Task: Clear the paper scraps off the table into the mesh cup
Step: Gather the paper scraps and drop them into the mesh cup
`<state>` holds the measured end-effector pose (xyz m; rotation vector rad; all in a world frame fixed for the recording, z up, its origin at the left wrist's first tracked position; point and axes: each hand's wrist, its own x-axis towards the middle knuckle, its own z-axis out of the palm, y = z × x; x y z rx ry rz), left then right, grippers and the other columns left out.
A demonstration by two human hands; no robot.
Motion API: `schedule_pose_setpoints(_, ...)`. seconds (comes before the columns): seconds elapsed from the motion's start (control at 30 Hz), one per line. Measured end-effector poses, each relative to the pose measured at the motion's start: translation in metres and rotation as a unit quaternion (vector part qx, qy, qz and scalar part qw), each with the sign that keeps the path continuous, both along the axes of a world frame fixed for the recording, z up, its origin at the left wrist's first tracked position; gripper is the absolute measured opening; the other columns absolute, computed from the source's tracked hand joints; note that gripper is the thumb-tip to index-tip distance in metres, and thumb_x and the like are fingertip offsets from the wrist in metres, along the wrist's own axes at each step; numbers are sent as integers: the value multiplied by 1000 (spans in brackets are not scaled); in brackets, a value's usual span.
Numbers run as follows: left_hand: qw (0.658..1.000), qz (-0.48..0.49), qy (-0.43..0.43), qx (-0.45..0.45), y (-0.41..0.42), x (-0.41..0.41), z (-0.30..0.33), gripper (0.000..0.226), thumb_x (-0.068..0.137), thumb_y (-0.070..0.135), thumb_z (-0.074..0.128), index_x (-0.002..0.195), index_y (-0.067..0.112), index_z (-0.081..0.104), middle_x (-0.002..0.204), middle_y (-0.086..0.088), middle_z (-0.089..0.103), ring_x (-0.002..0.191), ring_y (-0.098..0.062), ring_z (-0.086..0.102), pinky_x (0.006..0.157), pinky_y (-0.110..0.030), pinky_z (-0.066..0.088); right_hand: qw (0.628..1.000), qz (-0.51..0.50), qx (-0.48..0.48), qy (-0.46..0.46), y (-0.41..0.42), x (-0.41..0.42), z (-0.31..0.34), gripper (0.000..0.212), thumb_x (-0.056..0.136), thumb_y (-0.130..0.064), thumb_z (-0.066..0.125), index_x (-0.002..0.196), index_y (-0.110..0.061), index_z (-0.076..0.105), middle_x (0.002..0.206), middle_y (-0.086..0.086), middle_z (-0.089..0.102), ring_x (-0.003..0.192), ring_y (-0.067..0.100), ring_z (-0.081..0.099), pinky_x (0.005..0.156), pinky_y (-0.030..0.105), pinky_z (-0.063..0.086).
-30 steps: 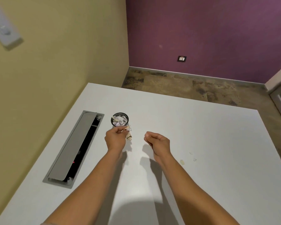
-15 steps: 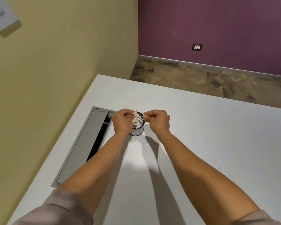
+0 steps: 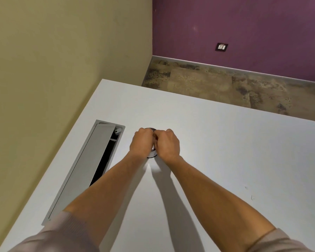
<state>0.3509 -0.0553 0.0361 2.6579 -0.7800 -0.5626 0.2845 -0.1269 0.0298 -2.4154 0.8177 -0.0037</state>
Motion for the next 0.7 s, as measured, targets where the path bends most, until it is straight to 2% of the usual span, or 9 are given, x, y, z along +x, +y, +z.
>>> schedule_pose_setpoints(0.07,1000,-9,6,17,-3,3,3,22,75,-5,41,63,12,48,70,-4,48,69,-28,51,56,-32,42,999,-15,19,32,-3,5,2,18,88,-12,43,78,-15,59,80,-5,39,69,21,44,51,24,24)
schedule_pose_setpoints(0.17,1000,-8,27,12,-4,4,6,21,77,-2,42,77,6,62,81,-9,55,72,-29,54,61,-35,49,998,17,31,54,-4,5,7,20,84,-7,43,73,-15,57,85,2,43,75,23,46,49,24,24)
schedule_pose_setpoints(0.27,999,-22,35,-9,-1,2,9,25,76,-1,42,84,6,65,85,-10,61,74,-30,58,66,-38,54,998,68,-4,1,-5,-3,6,28,77,-1,42,57,-21,38,78,5,53,81,23,44,48,26,23)
schedule_pose_setpoints(0.37,998,-34,-44,-11,3,-5,15,27,78,-2,43,87,12,63,87,-8,64,80,-28,59,63,-37,47,993,83,12,-85,-8,-13,4,33,84,-2,42,60,-25,43,79,-8,56,82,20,40,56,29,33)
schedule_pose_setpoints(0.43,989,-56,-137,19,6,-9,17,25,86,1,46,95,15,64,96,-6,63,91,-27,57,63,-34,40,987,76,47,-132,-11,-19,2,31,90,-4,47,71,-24,61,91,-9,64,89,20,49,71,31,41)
schedule_pose_setpoints(0.5,983,-67,-164,36,7,-12,14,20,91,6,50,100,15,65,105,-7,60,99,-28,56,65,-33,39,983,29,75,-166,-14,-27,-1,20,91,-5,57,90,-16,73,100,-3,69,91,16,55,83,27,42)
schedule_pose_setpoints(0.6,982,-87,-145,81,8,-14,11,19,86,8,55,97,17,67,104,-6,65,95,-29,62,73,-34,45,962,-103,164,-195,-16,-45,-5,17,90,-7,62,94,-16,75,91,-7,70,74,-2,57,71,12,42)
schedule_pose_setpoints(0.7,972,-119,-154,135,4,-19,8,26,85,8,54,101,25,66,100,-1,71,96,-23,64,85,-32,39,930,-178,247,-206,-21,-60,-9,16,91,-9,61,92,-18,75,87,-10,71,72,-9,60,65,4,41)
